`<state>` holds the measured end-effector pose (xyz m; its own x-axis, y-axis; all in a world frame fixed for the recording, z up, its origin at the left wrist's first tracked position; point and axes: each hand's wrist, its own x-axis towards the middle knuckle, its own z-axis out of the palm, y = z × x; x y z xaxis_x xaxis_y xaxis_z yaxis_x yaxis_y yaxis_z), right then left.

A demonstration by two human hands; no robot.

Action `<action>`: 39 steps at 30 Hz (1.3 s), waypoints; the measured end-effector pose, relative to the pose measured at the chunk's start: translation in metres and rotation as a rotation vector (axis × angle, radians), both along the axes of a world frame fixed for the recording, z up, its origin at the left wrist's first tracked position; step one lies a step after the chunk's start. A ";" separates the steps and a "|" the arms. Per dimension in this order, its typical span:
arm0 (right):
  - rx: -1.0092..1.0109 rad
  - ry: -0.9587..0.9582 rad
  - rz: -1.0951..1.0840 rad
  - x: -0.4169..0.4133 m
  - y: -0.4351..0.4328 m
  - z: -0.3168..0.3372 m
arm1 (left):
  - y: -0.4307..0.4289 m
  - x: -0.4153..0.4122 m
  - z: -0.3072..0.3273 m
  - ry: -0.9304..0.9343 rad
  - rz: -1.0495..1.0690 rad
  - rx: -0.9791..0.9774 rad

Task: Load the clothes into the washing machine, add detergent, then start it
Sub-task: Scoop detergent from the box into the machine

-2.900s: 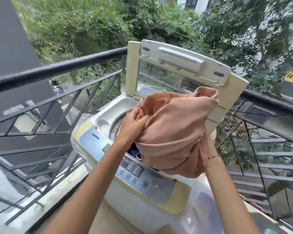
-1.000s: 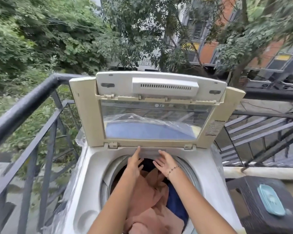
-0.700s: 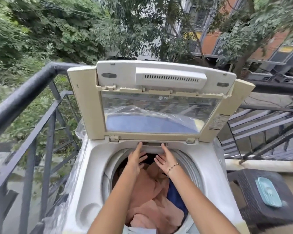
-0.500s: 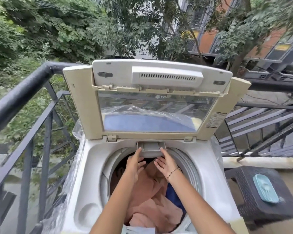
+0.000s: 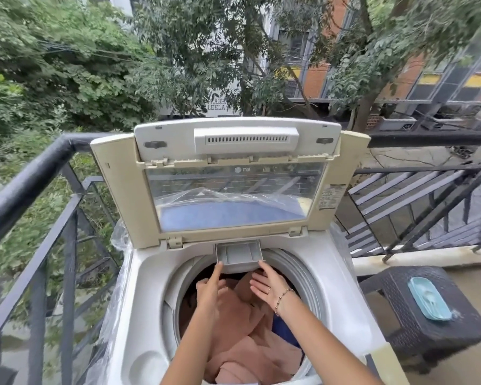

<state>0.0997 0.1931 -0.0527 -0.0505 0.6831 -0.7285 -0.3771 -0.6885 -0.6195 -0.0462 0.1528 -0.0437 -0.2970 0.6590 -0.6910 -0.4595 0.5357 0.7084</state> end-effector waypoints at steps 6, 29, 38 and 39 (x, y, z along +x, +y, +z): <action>0.018 -0.021 -0.018 0.020 -0.010 0.015 | -0.021 0.016 0.011 0.049 -0.079 0.013; 0.192 -0.394 -0.175 0.360 0.029 0.046 | 0.055 0.344 0.062 -0.046 -0.735 0.311; -0.125 -0.482 -0.322 0.552 0.055 -0.078 | 0.109 0.543 -0.004 0.025 -0.710 0.039; -0.142 -0.498 -0.323 0.565 0.058 -0.089 | 0.114 0.556 -0.013 0.034 -0.718 0.012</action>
